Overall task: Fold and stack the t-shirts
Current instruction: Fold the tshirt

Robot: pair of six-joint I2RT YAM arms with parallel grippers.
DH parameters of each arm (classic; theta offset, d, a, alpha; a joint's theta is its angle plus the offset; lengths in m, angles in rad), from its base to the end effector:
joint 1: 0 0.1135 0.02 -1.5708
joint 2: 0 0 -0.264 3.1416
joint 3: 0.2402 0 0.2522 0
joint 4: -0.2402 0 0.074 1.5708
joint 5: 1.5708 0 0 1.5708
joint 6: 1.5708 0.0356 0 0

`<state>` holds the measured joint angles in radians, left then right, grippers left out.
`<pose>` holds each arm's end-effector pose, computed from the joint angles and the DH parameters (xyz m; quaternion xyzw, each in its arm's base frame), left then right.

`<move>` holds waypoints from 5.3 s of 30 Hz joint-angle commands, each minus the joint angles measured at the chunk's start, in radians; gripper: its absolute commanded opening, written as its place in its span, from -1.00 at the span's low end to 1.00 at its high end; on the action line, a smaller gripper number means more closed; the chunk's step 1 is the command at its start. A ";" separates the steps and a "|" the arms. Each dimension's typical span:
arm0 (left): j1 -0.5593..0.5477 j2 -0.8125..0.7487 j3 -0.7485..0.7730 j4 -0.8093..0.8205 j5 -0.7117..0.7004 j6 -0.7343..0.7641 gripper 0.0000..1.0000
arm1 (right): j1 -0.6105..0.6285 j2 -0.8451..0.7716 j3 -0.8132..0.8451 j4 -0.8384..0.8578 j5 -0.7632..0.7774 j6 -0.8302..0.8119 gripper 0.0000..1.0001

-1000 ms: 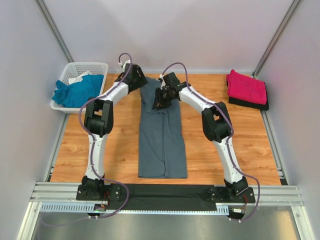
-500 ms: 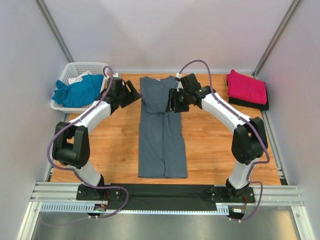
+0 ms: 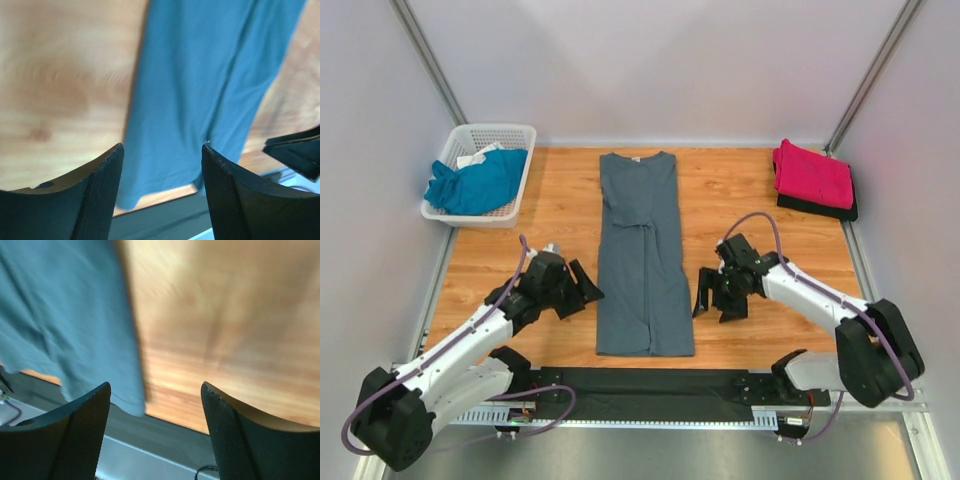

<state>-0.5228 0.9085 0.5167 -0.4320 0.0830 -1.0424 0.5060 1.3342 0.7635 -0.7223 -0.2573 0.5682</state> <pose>0.1557 -0.0931 0.2033 -0.2243 0.9029 -0.2845 0.2313 0.1936 0.1177 0.1840 0.0128 0.9823 0.1794 0.0530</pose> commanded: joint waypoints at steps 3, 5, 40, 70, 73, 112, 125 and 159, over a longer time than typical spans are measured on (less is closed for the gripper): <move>-0.129 -0.127 -0.112 -0.152 -0.074 -0.183 0.37 | 0.000 -0.164 -0.200 0.153 -0.147 0.123 0.46; -0.160 -0.180 -0.164 -0.159 -0.081 -0.225 0.36 | 0.005 -0.222 -0.271 0.182 -0.169 0.153 0.43; -0.381 -0.039 -0.251 -0.106 -0.144 -0.360 -0.69 | 0.270 -0.251 -0.400 0.308 -0.025 0.452 -0.51; -0.062 0.236 0.374 -0.206 -0.292 0.131 -1.00 | 0.040 0.015 0.255 0.190 0.066 0.197 -0.99; -0.019 0.328 0.442 -0.174 -0.264 0.174 -1.00 | -0.004 0.092 0.309 0.233 0.010 0.179 -0.99; 0.158 0.905 0.908 -0.171 -0.134 0.274 -1.00 | -0.149 0.641 0.815 0.150 -0.169 0.032 -0.99; 0.159 0.987 0.993 -0.191 -0.140 0.274 -1.00 | -0.178 0.692 0.859 0.139 -0.189 0.027 -0.99; 0.218 0.992 1.063 -0.139 -0.169 0.237 0.42 | -0.228 0.835 1.088 0.020 -0.189 -0.042 -0.09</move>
<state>-0.3264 2.0052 1.5482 -0.5999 -0.0757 -0.8215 0.2848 2.1963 1.7733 -0.6773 -0.4290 0.5694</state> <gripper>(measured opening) 0.659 0.422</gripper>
